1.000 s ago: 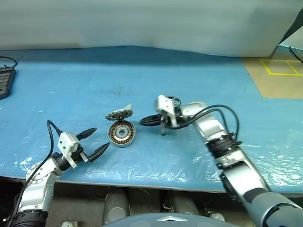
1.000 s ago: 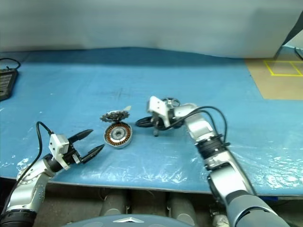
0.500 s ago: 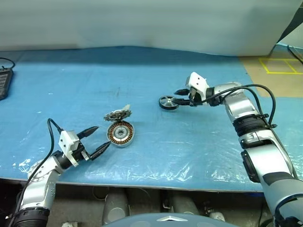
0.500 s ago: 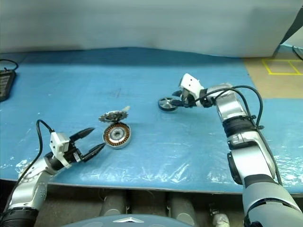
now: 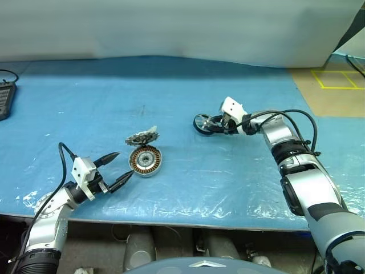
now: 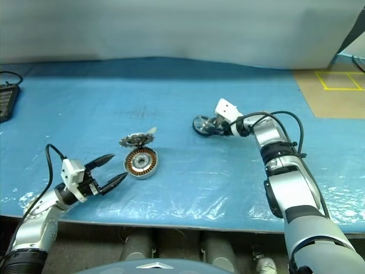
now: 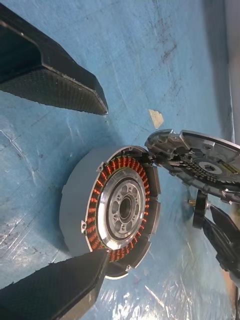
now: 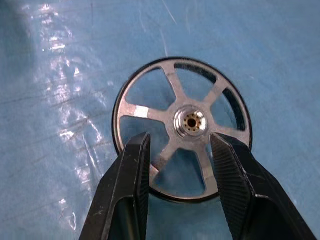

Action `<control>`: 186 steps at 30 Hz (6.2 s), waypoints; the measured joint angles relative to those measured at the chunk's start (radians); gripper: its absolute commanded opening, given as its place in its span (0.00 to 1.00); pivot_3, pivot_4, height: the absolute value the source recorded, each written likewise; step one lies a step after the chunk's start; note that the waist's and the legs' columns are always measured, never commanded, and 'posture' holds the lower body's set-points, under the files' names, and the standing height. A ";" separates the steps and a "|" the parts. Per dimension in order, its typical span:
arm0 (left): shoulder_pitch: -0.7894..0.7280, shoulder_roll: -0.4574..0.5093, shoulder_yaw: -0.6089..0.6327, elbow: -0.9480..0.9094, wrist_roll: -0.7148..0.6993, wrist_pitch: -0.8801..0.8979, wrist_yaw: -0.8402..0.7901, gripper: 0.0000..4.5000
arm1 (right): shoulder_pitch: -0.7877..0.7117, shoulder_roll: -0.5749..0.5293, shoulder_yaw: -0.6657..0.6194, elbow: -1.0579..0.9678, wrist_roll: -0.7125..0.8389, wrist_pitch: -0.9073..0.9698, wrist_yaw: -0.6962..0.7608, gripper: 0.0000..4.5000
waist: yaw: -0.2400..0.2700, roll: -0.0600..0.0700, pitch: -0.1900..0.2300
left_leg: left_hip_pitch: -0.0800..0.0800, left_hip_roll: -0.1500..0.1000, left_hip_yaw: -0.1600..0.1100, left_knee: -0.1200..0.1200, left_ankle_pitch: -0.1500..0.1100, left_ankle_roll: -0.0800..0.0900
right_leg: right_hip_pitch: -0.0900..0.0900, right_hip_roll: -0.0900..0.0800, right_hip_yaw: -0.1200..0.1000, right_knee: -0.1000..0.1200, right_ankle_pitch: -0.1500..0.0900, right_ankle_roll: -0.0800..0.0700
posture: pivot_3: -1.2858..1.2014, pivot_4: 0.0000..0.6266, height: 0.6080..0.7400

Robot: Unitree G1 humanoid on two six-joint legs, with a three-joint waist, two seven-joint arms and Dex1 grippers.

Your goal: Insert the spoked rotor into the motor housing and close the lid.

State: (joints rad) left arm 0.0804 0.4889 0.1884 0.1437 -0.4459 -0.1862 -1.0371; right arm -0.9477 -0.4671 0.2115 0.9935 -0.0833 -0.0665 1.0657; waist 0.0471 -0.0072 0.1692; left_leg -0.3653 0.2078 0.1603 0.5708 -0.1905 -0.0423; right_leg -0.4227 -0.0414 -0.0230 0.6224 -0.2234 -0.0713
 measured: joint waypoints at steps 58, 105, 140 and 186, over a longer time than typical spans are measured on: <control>0.000 0.001 0.000 0.001 0.022 -0.002 0.018 1.00 | 0.093 0.074 -0.008 -0.122 0.015 0.024 0.068 0.39 | -0.001 0.000 0.000 | 0.005 0.002 0.002 -0.001 0.000 0.000 | 0.003 0.000 0.001 0.000 0.000 0.000 | 0.52 0.24 1.00; 0.070 0.001 0.000 0.010 0.002 -0.068 -0.108 1.00 | 0.215 0.243 0.065 -0.495 0.274 0.094 0.391 0.01 | -0.002 0.000 0.000 | 0.000 0.003 0.002 -0.006 0.000 0.000 | -0.001 0.000 0.000 -0.006 0.000 0.000 | 0.52 0.24 1.00; 0.050 -0.019 -0.005 0.037 0.028 -0.089 -0.068 1.00 | 0.077 0.394 0.097 -0.101 0.132 -0.107 0.314 0.01 | -0.003 0.000 0.000 | 0.000 0.004 0.002 -0.005 0.000 0.000 | -0.001 0.000 0.000 -0.004 0.000 0.000 | 0.52 0.24 1.00; 0.045 -0.018 -0.006 0.037 0.031 -0.088 -0.053 1.00 | 0.061 0.366 0.092 -0.100 0.089 -0.147 0.297 0.32 | -0.003 0.000 0.000 | 0.000 0.004 0.002 -0.004 0.000 0.000 | -0.001 0.000 0.000 -0.002 0.000 -0.001 | 0.52 0.24 1.00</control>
State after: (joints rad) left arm 0.1250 0.4711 0.1828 0.1804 -0.4146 -0.2742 -1.0897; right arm -0.8871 -0.1011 0.3035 0.8938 0.0062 -0.2136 1.3632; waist 0.0445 -0.0074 0.1690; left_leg -0.3650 0.2121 0.1624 0.5671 -0.1906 -0.0424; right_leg -0.4239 -0.0412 -0.0228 0.6203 -0.2232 -0.0718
